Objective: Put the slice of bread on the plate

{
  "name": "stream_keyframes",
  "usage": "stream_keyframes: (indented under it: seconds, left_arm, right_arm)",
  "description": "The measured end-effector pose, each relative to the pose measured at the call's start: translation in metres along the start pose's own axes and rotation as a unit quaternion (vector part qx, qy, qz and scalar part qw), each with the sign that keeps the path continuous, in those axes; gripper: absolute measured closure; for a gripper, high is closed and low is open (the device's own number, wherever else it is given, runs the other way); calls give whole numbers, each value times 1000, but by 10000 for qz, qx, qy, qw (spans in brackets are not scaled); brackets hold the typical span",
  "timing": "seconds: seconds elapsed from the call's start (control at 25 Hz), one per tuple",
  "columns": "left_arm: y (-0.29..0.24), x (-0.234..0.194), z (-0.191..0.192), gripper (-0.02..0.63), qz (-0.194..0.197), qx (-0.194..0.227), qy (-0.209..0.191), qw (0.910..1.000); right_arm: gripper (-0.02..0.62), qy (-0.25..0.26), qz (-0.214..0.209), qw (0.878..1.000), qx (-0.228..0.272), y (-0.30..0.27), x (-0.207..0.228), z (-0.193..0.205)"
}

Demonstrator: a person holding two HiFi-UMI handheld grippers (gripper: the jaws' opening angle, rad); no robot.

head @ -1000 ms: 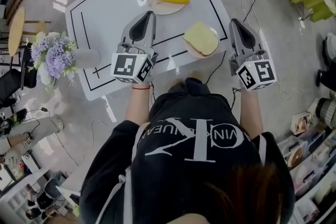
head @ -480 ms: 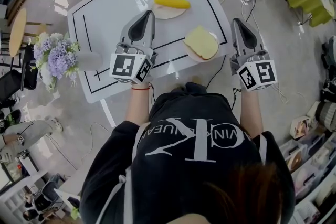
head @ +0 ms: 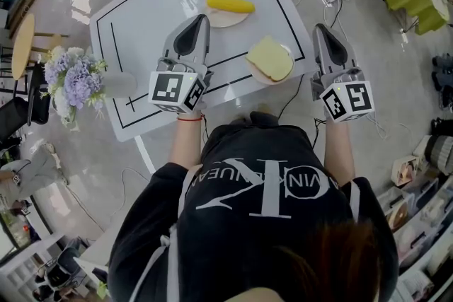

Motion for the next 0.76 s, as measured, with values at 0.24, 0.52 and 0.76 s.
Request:
stream_keyframes:
  seconds: [0.24, 0.52, 0.76]
  left_arm:
    - [-1, 2, 4, 595, 28, -70, 30, 10000]
    - [-3, 3, 4, 595, 57, -102, 63, 9999]
    - [-5, 4, 5, 595, 86, -124, 64, 9999]
  right_arm:
    - [595, -33, 15, 10000, -53, 2, 1, 4]
    - [595, -87, 79, 9999, -89, 5, 4, 5]
    - [594, -10, -8, 9999, -135, 6, 7, 7]
Point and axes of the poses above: the fingertips, and each gripper's own axes: y backward along the fingers, x to its right, z out of its underside, the point moved 7 cm from there along y, backward along the fingers, and after that the axes turned 14 degrees about z, right-handed, at the moved point
